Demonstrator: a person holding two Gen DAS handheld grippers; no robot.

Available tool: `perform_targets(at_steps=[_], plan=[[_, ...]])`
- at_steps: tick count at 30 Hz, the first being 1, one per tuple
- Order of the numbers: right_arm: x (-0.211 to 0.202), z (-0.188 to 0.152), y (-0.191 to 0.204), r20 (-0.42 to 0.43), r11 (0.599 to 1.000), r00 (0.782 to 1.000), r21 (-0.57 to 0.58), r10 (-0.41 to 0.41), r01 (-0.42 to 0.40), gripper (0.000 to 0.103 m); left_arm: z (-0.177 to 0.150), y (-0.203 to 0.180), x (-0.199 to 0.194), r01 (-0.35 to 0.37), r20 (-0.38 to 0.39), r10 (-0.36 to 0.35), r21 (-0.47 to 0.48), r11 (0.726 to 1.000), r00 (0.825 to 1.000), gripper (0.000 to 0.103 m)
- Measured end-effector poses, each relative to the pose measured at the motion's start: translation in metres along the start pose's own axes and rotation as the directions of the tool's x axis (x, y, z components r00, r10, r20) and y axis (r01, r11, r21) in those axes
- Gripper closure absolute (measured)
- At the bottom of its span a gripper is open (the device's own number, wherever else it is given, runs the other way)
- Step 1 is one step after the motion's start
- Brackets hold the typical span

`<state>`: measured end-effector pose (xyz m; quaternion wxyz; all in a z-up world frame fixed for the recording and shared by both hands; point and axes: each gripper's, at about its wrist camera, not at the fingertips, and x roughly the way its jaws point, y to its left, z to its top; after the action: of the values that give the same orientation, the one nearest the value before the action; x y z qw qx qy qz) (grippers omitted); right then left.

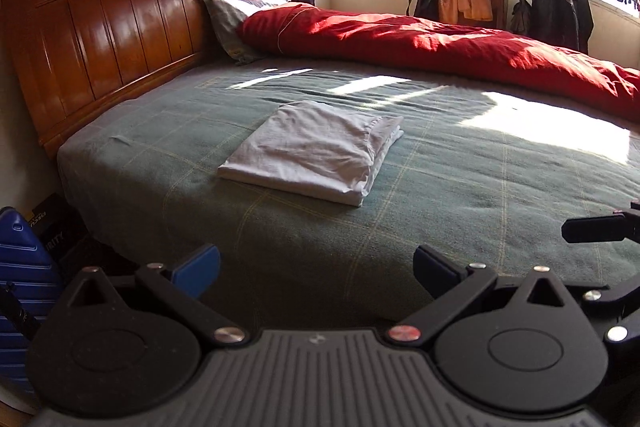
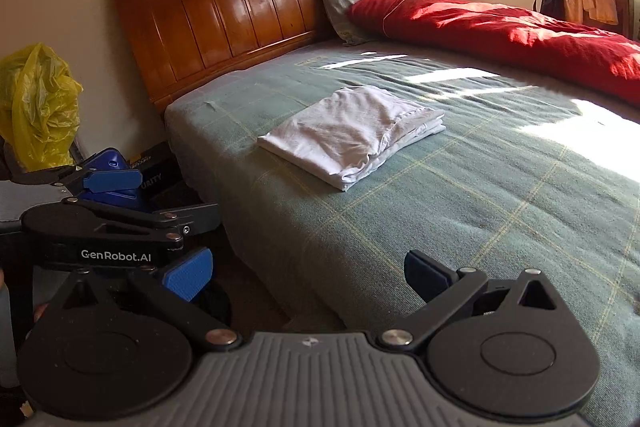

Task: Fold clothes

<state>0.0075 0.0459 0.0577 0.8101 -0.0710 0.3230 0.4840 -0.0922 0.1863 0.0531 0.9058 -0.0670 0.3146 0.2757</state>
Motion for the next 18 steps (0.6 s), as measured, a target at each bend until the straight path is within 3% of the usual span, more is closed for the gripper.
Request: perform_targets(at_steps=[9,18], plan=[[-0.011,-0.019,0.005,-0.025,0.994,0.994,0.000,-0.105,0.105,0.000,-0.018,-0.005,-0.016,-0.044,-0.048,0.040,-0.072,0.996,0.998,0.001],[-0.016,-0.021,0.005,-0.016,0.994,0.994,0.007,-0.110,0.111,0.000,-0.019,-0.009,-0.020,-0.048,-0.066,0.043,-0.074,0.996,0.997,0.001]])
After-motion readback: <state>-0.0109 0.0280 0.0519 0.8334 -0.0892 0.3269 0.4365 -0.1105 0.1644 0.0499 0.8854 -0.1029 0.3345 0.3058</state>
